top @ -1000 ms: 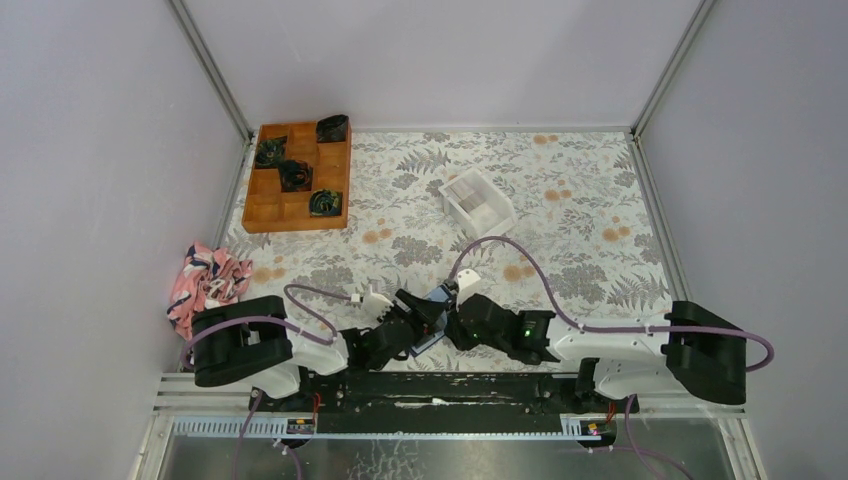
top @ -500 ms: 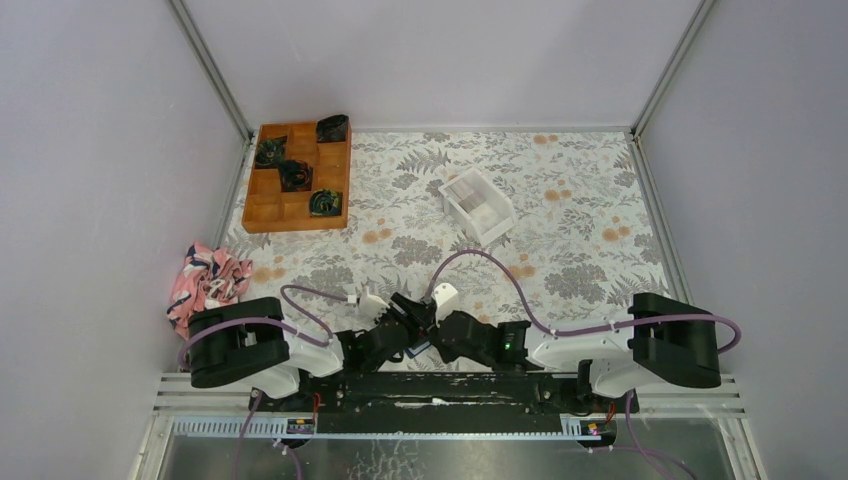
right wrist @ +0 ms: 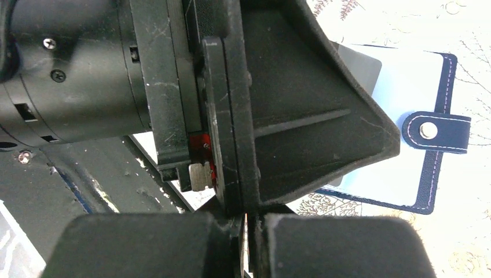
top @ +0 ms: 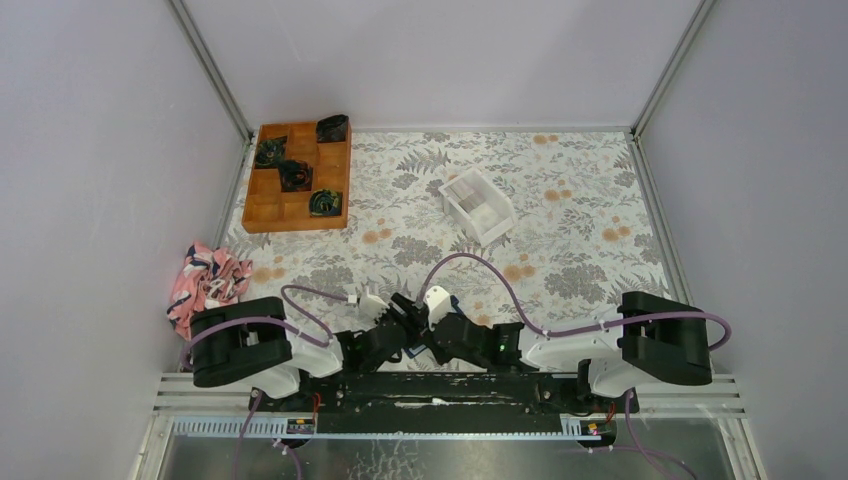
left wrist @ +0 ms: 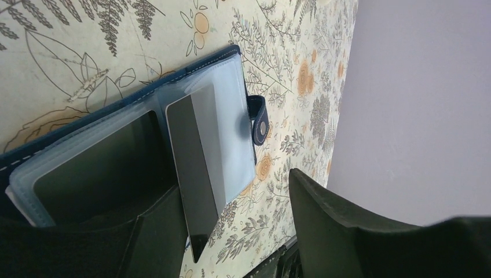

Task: Put the credit cards into the card holder
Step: Insert the credit card into the card holder.

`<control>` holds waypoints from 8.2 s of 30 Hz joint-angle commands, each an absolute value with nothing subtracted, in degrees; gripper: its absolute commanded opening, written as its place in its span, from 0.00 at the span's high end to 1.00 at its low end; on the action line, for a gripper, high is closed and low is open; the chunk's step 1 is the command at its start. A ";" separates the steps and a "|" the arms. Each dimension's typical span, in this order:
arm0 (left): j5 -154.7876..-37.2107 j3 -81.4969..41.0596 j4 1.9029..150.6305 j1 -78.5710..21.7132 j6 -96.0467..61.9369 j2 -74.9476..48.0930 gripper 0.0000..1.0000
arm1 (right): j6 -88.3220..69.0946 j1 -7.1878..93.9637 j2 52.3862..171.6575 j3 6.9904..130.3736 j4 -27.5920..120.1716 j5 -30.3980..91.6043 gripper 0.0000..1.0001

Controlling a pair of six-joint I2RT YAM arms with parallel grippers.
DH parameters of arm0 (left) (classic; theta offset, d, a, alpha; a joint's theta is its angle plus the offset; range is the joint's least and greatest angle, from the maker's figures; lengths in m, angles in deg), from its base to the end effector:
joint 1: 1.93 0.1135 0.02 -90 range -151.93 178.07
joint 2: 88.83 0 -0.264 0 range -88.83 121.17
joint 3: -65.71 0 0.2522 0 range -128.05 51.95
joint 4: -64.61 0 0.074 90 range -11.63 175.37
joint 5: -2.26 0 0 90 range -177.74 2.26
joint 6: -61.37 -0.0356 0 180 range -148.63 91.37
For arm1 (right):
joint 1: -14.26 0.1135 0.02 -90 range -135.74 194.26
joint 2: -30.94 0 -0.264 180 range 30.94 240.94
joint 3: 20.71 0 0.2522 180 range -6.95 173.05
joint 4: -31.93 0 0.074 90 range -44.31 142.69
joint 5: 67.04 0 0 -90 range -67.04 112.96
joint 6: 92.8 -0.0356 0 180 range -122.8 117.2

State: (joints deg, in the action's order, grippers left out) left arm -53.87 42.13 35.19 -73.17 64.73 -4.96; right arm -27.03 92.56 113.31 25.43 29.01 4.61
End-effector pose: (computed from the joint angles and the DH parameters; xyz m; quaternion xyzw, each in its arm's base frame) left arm 0.0849 -0.1884 0.1038 -0.3007 0.7891 -0.4338 0.3143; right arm 0.0674 0.2704 0.1669 -0.3275 0.8083 0.2778 0.4027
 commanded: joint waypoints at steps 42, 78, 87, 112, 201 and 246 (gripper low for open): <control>-58.91 47.02 15.18 -73.43 60.32 3.38 0.35 | -24.37 92.93 114.03 21.74 17.39 -2.96 1.00; -53.04 36.67 56.01 -75.61 58.55 -11.22 0.32 | -23.61 89.72 114.22 19.77 14.71 -1.96 1.00; -51.69 34.61 59.20 -76.34 56.77 -11.63 0.32 | -23.37 89.24 114.50 19.69 14.10 -0.75 1.00; -42.66 30.96 70.53 -76.59 52.28 -16.51 0.69 | -23.14 89.15 108.30 19.59 19.40 -3.06 1.00; -41.18 25.13 84.84 -76.93 43.82 -16.22 1.00 | -27.41 67.35 122.94 28.38 24.95 12.84 0.97; -40.77 23.36 90.51 -76.37 47.13 -6.47 0.98 | -28.63 68.71 121.76 27.74 25.37 13.24 0.95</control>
State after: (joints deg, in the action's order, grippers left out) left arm -45.72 22.24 85.99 -76.52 46.50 -6.57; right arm -27.75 67.69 122.27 28.01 25.27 12.74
